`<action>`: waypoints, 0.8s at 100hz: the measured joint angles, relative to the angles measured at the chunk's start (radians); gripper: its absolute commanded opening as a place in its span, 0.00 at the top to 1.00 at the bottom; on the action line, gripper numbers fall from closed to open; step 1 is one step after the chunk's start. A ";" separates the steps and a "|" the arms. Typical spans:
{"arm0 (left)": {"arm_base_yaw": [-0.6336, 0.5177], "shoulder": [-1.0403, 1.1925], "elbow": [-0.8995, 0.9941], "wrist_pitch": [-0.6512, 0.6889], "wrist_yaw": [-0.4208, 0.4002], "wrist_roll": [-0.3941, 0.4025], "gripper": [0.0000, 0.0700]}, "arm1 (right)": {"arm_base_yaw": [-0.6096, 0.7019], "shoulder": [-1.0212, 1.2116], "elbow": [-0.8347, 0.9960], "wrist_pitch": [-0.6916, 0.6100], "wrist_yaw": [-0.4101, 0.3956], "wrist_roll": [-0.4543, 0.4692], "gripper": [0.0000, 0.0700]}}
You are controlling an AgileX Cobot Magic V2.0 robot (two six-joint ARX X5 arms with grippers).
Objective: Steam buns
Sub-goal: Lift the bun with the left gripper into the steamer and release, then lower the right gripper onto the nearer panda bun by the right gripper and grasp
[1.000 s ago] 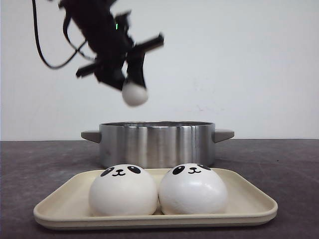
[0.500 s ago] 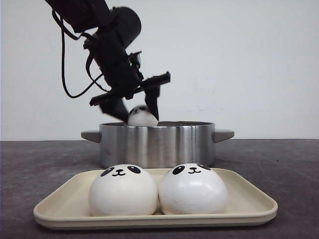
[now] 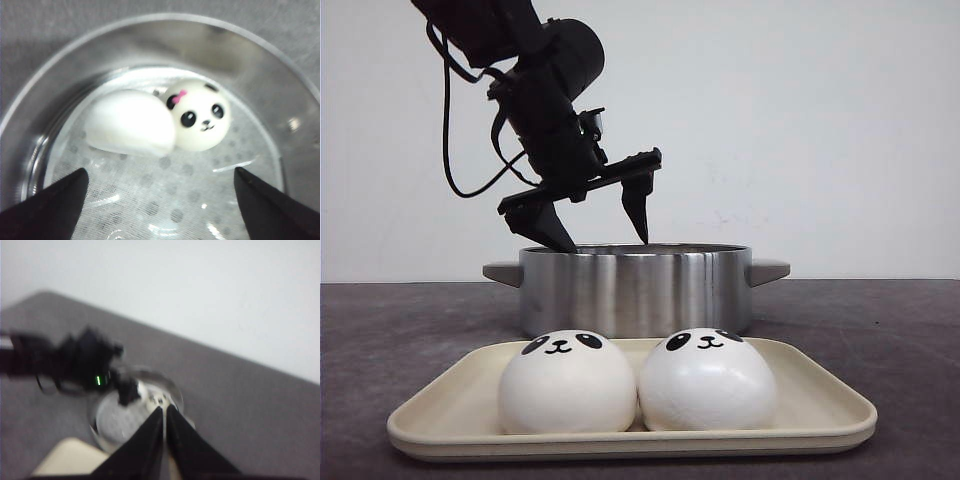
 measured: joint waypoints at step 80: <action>-0.150 -0.664 0.069 -0.320 -0.045 0.133 0.21 | -0.030 0.149 -0.669 0.229 -0.483 0.227 0.43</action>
